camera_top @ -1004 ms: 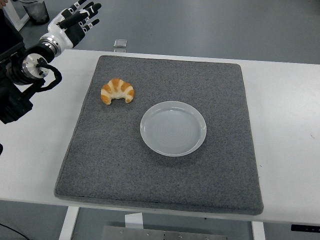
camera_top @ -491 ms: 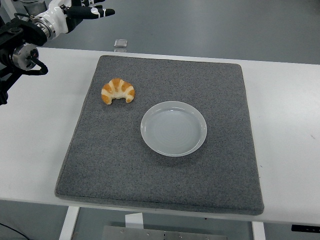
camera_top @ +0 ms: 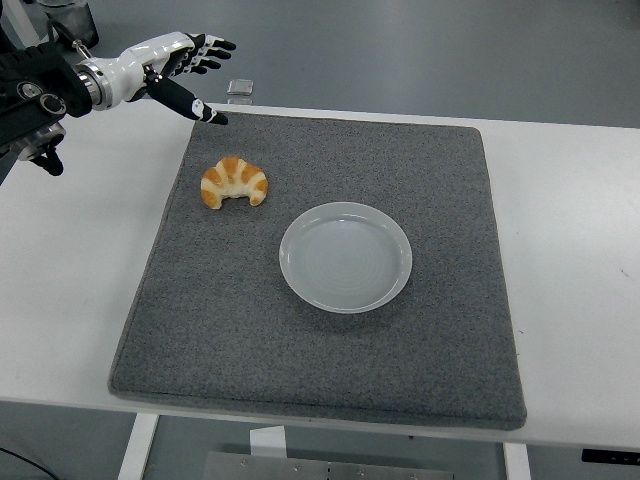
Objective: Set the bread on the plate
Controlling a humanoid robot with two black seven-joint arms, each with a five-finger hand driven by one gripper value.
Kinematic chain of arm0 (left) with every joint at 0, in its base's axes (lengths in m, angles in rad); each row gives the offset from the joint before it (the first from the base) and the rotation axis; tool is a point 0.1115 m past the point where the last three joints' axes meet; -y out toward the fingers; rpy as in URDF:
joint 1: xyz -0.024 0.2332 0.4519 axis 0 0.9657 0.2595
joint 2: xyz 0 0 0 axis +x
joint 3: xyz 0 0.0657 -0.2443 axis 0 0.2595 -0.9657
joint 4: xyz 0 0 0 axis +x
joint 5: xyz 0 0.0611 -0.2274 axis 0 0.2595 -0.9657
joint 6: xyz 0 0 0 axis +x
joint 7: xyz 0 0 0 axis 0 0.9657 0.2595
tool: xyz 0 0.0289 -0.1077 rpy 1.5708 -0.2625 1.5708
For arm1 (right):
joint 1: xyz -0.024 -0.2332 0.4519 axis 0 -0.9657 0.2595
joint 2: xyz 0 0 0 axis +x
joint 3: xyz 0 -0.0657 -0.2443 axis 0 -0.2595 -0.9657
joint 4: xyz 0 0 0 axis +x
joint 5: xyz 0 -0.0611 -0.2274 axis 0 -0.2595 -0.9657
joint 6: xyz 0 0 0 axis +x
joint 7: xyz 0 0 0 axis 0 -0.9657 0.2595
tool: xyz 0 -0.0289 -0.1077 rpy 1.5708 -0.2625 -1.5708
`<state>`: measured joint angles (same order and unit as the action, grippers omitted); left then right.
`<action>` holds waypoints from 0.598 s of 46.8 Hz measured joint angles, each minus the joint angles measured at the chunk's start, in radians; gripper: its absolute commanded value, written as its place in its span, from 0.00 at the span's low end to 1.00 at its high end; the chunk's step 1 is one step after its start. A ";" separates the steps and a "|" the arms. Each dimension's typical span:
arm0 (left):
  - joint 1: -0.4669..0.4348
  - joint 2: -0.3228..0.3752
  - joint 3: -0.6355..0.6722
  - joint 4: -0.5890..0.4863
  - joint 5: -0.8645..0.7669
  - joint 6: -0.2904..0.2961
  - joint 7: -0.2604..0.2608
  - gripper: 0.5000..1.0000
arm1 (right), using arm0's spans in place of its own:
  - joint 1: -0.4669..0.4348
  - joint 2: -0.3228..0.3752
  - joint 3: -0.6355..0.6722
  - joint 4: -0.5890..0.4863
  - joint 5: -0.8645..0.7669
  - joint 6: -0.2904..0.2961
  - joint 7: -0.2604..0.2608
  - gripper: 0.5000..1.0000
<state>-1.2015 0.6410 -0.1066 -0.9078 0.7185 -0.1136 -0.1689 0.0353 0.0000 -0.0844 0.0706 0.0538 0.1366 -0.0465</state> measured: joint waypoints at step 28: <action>-0.004 -0.035 0.138 -0.034 0.210 0.076 0.010 0.95 | 0.000 0.000 0.000 0.000 0.000 0.000 0.000 0.91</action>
<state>-1.2055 0.6063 0.0317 -0.9419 0.9287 -0.0379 -0.1590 0.0353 0.0000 -0.0843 0.0706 0.0539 0.1365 -0.0464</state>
